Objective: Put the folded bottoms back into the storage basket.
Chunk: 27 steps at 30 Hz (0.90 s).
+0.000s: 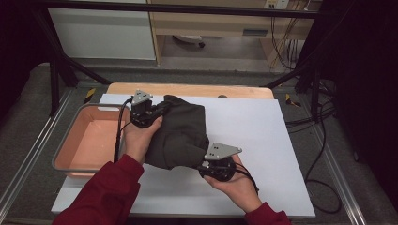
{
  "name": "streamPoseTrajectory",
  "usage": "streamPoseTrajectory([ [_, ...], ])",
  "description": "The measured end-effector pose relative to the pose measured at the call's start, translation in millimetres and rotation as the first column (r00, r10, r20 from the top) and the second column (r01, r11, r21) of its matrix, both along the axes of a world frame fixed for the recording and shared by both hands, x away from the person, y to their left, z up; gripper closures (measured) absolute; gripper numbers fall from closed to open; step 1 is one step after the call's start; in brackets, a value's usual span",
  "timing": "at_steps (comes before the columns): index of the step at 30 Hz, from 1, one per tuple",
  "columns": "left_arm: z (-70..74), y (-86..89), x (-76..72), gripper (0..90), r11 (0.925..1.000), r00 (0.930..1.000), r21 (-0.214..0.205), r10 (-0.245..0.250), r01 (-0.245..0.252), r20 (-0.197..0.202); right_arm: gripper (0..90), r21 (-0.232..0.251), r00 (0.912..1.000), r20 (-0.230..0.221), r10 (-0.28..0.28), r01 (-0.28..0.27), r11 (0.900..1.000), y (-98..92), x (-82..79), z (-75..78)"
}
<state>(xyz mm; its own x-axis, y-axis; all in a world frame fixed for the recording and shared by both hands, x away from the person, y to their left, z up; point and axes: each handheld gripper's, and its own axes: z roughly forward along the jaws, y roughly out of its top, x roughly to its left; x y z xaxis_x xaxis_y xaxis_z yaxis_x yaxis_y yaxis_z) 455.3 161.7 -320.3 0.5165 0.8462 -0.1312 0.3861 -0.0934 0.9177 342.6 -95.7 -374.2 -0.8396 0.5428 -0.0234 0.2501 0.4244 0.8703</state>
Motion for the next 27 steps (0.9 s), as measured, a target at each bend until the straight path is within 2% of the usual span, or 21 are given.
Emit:
streamPoseTrajectory([
  [17,22.5,26.9,11.6,80.2,0.9993,0.9994,0.03,0.02,-0.021,0.029,66.2,0.016,0.9994,-0.003,0.035,-0.035,0.9993,26.3,20.3,15.5],
  [27,29.2,57.9,17.6,80.2,0.9976,0.9972,0.009,0.069,-0.069,0.03,66.1,0.005,0.9982,-0.003,0.059,-0.059,0.9982,52.4,35.4,28.9],
])
